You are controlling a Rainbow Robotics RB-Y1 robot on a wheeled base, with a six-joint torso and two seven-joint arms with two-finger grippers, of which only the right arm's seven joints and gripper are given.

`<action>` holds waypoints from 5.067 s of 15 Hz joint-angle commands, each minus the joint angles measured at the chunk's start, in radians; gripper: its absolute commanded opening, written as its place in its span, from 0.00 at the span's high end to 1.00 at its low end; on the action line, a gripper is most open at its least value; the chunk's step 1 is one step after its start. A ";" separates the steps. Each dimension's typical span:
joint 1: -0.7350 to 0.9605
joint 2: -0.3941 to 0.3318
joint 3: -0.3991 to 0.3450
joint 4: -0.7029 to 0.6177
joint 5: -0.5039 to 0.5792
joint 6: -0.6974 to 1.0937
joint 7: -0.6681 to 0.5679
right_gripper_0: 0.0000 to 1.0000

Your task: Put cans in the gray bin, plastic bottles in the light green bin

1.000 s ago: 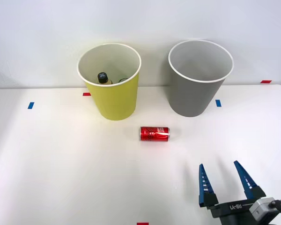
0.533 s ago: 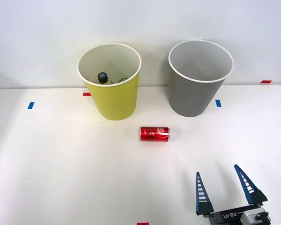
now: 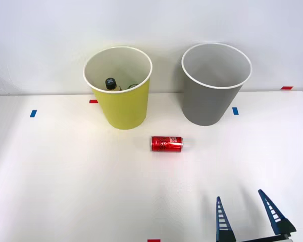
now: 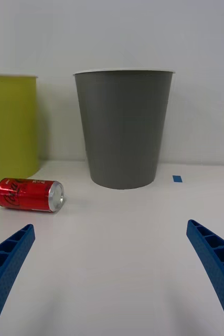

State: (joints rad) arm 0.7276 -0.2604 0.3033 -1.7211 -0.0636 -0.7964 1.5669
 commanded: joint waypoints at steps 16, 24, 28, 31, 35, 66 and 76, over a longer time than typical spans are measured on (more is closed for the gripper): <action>0.136 0.076 -0.027 0.000 0.067 0.005 0.002 0.00; 0.136 0.062 -0.027 0.000 0.067 0.005 0.005 0.00; 0.136 0.062 -0.027 0.000 0.067 0.005 0.005 0.00; 0.136 0.062 -0.027 0.000 0.067 0.005 0.005 0.00; 0.136 0.062 -0.027 0.000 0.067 0.005 0.005 0.00; 0.136 0.062 -0.027 0.000 0.067 0.005 0.005 0.00; 0.136 0.062 -0.027 0.000 0.067 0.005 0.005 0.00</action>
State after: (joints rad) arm 0.8636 -0.1979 0.2761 -1.7211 0.0031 -0.7916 1.5723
